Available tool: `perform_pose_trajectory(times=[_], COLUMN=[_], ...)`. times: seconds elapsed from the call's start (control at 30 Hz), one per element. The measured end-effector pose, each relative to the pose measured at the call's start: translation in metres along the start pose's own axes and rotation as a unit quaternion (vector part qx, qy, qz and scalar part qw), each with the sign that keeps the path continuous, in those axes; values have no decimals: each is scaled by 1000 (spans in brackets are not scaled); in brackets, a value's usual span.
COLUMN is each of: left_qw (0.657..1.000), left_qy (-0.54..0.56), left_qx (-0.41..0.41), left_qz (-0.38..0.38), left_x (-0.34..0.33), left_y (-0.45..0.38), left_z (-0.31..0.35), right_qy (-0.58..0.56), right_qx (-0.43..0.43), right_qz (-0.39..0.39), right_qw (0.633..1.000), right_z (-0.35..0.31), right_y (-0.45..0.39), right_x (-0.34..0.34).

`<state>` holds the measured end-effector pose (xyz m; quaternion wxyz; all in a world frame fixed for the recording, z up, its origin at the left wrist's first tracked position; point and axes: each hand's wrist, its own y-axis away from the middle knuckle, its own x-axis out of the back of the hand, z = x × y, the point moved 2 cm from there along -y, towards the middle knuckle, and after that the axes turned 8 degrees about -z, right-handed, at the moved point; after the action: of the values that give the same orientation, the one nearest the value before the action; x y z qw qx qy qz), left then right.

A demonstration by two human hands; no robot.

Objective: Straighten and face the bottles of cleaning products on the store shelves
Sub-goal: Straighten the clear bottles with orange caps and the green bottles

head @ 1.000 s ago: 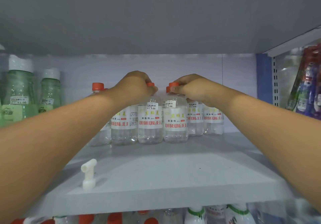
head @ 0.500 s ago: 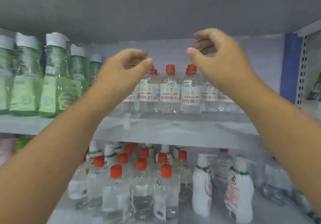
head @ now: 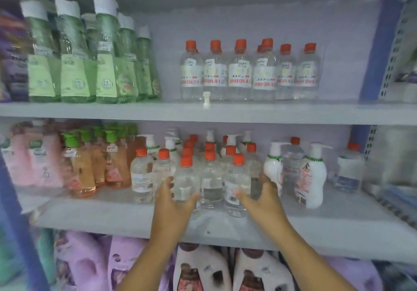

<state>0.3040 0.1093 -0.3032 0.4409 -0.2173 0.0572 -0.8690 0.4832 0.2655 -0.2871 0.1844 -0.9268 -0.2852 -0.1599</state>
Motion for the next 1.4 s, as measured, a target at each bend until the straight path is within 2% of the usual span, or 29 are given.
perform_pose_trajectory(times=[0.27,0.47,0.57,0.7,0.83,0.93,1.0,1.13,1.3,1.4], left_qw=[999,998,997,995,983,975,972,970,973,973], left_qy=[-7,-15,13,37,18,29,38,31,-28,-79], left_qx=[23,21,19,-25,-154,-208,-224,-236,-227,-216], left_qz=[-45,-60,-76,-93,-95,-72,-66,-51,-20,-13], left_x=[-10,-2,-3,-11,-18,-26,-33,-47,-64,-77], left_y=[-20,14,53,101,139,150,144,119,63,25], left_z=[-35,-14,5,68,167,233,267,321,348,348], right_qy=[-22,-48,-79,-100,-117,-127,-122,-106,-41,-24], right_qx=[19,-12,18,63,122,148,171,215,211,176], right_qz=[50,43,36,18,-1,-25,-34,4,32,39], right_qw=[998,998,996,993,986,980,977,971,976,983], right_z=[0,5,7,-13,-54,-83,-101,-139,-171,-177], right_y=[-13,31,67,103,125,129,127,113,75,45], right_x=[-36,-6,23,84,164,218,247,292,314,316])
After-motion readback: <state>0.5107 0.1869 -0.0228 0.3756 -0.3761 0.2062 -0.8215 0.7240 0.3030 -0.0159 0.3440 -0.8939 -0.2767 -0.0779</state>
